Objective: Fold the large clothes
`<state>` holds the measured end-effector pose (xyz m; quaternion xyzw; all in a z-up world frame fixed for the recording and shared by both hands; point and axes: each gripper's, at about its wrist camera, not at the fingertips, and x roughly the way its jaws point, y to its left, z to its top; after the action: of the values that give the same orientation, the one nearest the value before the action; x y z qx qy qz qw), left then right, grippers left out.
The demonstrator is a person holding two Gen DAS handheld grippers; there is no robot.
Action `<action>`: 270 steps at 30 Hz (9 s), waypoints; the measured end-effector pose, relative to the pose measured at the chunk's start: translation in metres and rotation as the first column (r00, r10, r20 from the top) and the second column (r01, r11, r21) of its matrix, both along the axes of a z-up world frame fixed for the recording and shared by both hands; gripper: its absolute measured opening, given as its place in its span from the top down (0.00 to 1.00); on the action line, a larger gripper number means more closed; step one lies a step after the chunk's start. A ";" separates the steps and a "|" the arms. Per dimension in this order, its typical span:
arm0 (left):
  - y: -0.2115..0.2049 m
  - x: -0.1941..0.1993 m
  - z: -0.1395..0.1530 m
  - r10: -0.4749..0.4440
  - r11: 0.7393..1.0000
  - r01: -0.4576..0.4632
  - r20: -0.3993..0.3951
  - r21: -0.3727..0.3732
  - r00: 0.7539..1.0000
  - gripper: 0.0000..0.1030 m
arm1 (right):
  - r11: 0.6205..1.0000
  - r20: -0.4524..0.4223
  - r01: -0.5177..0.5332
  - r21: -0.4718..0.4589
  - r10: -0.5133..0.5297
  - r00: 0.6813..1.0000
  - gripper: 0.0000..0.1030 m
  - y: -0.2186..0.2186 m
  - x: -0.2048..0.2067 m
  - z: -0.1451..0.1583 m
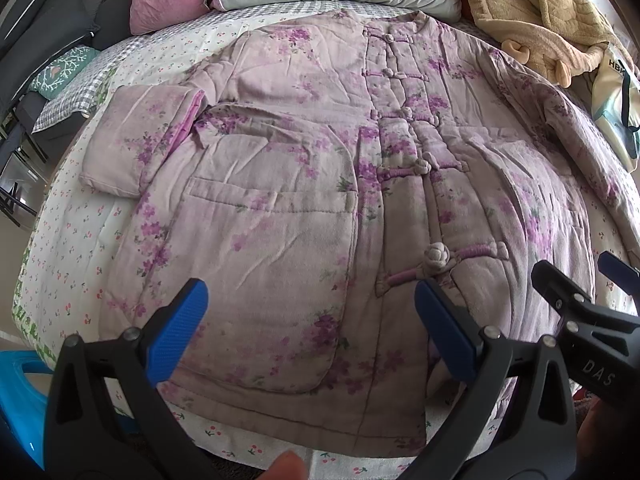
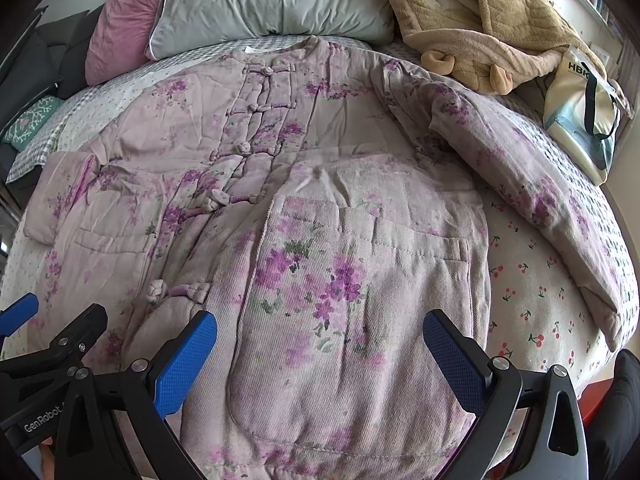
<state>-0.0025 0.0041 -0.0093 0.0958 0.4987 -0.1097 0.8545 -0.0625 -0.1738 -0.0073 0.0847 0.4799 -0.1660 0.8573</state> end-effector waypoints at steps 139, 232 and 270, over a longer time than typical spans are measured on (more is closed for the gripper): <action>0.204 0.048 -0.035 -0.108 0.761 -0.095 -0.270 -0.642 0.957 0.80 | 0.433 -0.288 -0.797 -0.422 0.769 0.570 0.91 0.111 -0.041 -0.095; 0.424 0.246 -0.072 0.797 0.590 -0.768 0.028 -0.247 0.603 0.34 | 0.960 0.242 -0.261 0.099 0.231 0.942 0.16 -0.025 0.096 -0.009; 0.037 0.111 -0.019 -0.042 0.813 -0.011 -0.078 -0.582 0.996 0.01 | 0.737 0.084 0.624 0.259 -0.661 0.746 0.48 -0.389 -0.149 -0.029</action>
<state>0.1083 0.0407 -0.0279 -0.1709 0.4774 -0.2680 0.8192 -0.2114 -0.5630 -0.0363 0.3511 0.3606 -0.3918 0.7702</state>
